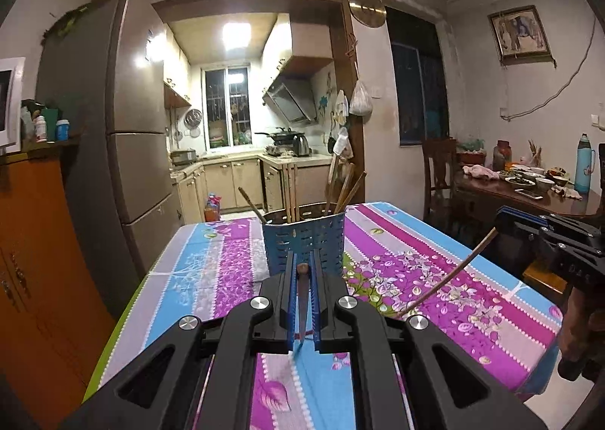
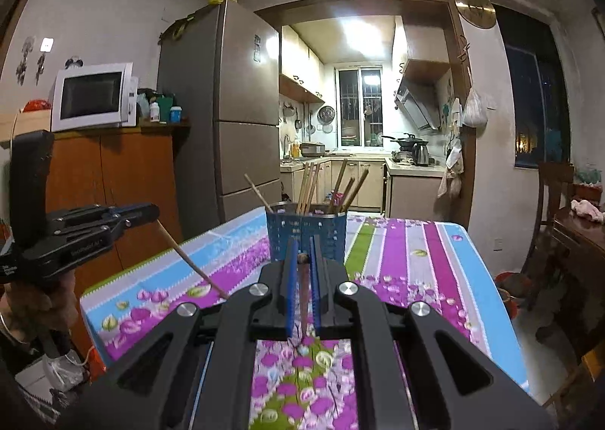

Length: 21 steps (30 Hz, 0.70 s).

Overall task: Organize utensils
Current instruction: 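Carry both chopsticks to the blue holder and lower them in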

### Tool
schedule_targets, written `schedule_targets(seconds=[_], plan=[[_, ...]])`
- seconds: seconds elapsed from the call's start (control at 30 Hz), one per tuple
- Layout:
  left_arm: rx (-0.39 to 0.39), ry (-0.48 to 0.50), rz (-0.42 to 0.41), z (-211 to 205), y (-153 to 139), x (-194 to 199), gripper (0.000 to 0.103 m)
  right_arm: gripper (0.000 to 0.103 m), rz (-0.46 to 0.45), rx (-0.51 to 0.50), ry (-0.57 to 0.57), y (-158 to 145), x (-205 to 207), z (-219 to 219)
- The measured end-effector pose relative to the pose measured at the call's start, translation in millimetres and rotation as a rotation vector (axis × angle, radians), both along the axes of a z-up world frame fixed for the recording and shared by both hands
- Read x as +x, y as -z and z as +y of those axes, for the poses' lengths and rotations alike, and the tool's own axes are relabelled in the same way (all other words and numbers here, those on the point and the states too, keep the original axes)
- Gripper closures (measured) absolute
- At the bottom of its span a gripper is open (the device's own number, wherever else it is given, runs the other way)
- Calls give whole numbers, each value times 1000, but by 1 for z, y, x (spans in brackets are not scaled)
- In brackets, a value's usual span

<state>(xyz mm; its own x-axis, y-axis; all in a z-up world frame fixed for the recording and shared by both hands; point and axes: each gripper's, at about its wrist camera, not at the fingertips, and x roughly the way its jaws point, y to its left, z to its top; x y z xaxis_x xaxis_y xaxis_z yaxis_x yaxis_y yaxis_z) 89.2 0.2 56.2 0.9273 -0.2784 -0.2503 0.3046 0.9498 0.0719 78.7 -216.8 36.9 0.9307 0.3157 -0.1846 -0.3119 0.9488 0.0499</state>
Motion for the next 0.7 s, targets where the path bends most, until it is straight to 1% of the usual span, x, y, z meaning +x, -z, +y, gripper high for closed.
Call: schedule_targets(seconds=[0.13, 0.37, 0.47, 0.7], plan=[[-20, 27, 45, 2, -15, 21, 95, 98, 0, 13, -13, -13, 12, 0], [-35, 51, 117, 3, -35, 47, 95, 98, 41, 43, -35, -36, 40, 5], [-12, 23, 130, 0, -40, 54, 95, 98, 48, 41, -40, -45, 49, 10], [52, -73, 98, -12, -48, 61, 95, 98, 53, 16, -50, -58, 61, 26]])
